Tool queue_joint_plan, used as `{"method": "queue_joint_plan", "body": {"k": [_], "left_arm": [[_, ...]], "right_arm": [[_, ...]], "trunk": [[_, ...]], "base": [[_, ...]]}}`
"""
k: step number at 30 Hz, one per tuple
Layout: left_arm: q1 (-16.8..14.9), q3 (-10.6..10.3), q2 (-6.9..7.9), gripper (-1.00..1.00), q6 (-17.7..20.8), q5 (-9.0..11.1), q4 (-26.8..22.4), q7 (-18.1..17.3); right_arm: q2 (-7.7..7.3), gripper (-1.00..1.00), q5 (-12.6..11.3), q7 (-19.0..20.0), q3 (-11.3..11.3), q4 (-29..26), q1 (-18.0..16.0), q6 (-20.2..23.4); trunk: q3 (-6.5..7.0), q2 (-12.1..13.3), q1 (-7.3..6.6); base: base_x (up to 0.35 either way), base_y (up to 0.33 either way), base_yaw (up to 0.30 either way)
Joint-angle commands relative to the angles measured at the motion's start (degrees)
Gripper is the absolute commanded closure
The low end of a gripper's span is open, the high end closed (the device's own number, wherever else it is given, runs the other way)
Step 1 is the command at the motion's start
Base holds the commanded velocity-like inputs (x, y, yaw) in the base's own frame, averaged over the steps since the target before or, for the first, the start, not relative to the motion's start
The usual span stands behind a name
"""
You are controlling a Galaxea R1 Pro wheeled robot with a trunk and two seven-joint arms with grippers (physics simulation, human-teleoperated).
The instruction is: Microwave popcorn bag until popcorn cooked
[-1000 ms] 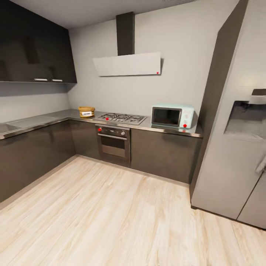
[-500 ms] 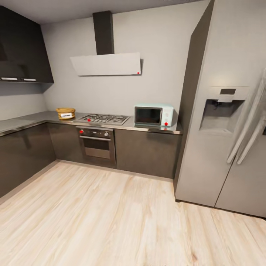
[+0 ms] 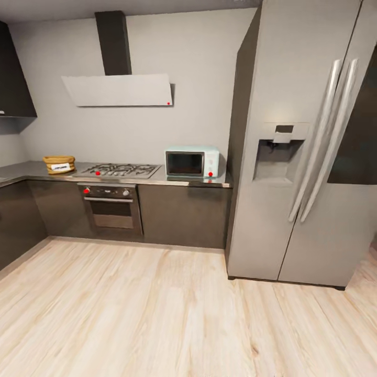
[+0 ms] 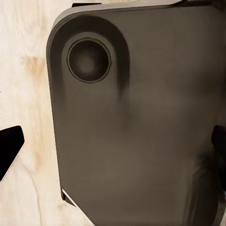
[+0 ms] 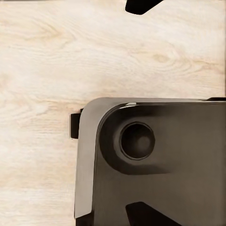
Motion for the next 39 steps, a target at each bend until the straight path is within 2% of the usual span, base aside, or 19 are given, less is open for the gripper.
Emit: {"method": "queue_joint_plan", "body": {"k": [1,25,31,39], "left_arm": [[0.04,0.00,0.00,-1.00,-0.07,-0.03,-0.10,-0.01],[0.04,0.05,-0.01,-1.00,0.05,0.00,-0.03,0.15],[0.05,0.23,1.04,-1.00,0.66,0.05,-0.01,0.30],[0.06,0.48,0.82,-1.00,0.03,0.05,0.33,0.29]], "right_arm": [[0.00,-1.00,-0.01,0.04,0.01,0.07,-0.05,-0.20],[0.03,-1.00,-0.01,-0.05,0.11,0.07,-0.05,-0.18],[0.08,-1.00,0.16,-0.21,0.21,0.16,-0.05,-0.20],[0.08,-1.00,0.16,-0.22,0.20,0.16,-0.05,-0.19]], "trunk": [[-0.05,-0.02,0.00],[-0.05,-0.02,0.00],[1.03,2.38,-1.32],[2.47,5.59,-3.08]], "base": [[0.000,0.000,-0.296],[0.000,0.000,-0.280],[0.000,0.000,-0.014],[0.000,0.000,0.030]]}}
